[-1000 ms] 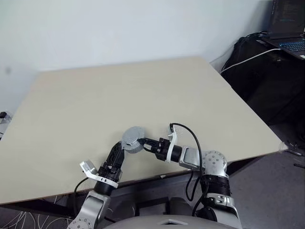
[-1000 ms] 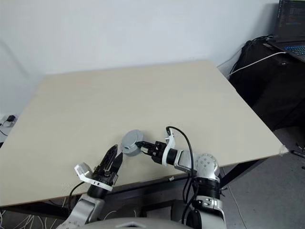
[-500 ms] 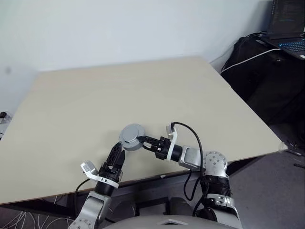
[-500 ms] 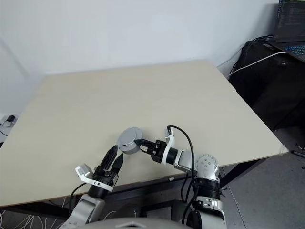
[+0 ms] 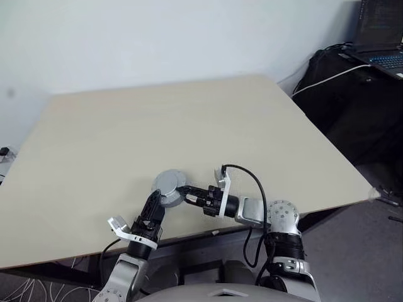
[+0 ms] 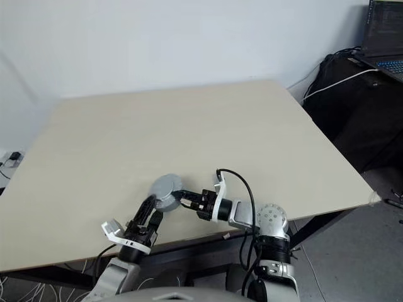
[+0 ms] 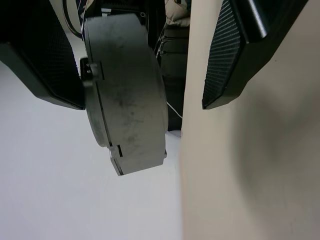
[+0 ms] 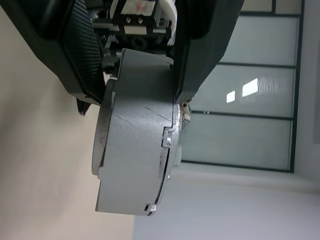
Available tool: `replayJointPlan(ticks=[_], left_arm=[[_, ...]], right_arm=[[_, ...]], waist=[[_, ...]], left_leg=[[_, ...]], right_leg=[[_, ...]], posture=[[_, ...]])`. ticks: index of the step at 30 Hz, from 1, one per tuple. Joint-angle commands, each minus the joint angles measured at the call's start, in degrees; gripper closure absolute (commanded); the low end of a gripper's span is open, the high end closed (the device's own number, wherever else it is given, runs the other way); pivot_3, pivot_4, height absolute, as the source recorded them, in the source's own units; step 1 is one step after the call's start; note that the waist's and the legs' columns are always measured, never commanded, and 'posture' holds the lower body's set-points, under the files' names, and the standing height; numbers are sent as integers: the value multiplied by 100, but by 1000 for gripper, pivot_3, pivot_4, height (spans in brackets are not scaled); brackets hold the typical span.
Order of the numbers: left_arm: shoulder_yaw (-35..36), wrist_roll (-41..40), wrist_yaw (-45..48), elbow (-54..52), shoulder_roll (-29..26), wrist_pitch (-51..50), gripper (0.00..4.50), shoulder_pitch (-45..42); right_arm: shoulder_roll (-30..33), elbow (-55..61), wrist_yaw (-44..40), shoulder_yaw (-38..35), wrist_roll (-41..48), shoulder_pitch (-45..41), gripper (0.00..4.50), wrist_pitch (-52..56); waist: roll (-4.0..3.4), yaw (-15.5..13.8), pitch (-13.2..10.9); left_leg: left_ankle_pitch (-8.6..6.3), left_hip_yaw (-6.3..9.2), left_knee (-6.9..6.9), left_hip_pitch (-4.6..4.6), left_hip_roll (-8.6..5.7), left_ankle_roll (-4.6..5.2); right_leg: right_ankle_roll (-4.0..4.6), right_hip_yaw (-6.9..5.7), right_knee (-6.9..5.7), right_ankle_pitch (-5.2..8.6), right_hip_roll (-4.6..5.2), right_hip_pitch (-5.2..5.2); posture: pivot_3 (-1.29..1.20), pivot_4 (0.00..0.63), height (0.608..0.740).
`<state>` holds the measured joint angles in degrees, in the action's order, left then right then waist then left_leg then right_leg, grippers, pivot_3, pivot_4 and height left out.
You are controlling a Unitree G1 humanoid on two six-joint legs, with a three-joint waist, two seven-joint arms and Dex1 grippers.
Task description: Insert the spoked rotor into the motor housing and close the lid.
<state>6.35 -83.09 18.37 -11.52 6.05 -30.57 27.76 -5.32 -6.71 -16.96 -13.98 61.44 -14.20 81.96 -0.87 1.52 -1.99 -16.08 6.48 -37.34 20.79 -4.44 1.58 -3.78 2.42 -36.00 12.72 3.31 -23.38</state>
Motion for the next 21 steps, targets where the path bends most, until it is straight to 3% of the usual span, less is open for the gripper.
replayJointPlan(ticks=[1,9,12,15,21], left_arm=[[-48,-17,75,48,229,-56,603,-368],[-101,-43,188,57,95,-188,603,-388],[-90,-42,210,30,131,-186,1182,-365],[-100,-20,215,-8,136,-176,2086,-341],[-119,-36,149,-49,149,-142,2136,-295]], right_arm=[[-277,167,-313,182,338,-28,2763,124],[-264,119,-384,272,286,-38,2763,161],[-255,120,-403,302,261,-30,2763,157],[-253,114,-406,304,241,-21,2763,138],[-268,83,-390,285,196,-8,2763,95]], waist=[[0,1,0],[2,2,2],[1,3,3],[1,2,3],[2,1,5]], left_leg=[[0,0,-1,0,0,0],[0,-1,-2,-1,0,0],[0,-1,-2,-2,0,1],[0,-2,-2,-1,0,1],[0,-2,-2,-3,0,1]], right_leg=[[0,0,0,0,0,0],[-1,2,-1,-2,-1,0],[-1,2,-1,-2,-1,1],[-1,3,-1,-2,-1,0],[-1,3,-1,-2,-1,2]], posture=[[0,0,740],[0,0,740],[0,0,740],[0,0,740],[0,0,740]])
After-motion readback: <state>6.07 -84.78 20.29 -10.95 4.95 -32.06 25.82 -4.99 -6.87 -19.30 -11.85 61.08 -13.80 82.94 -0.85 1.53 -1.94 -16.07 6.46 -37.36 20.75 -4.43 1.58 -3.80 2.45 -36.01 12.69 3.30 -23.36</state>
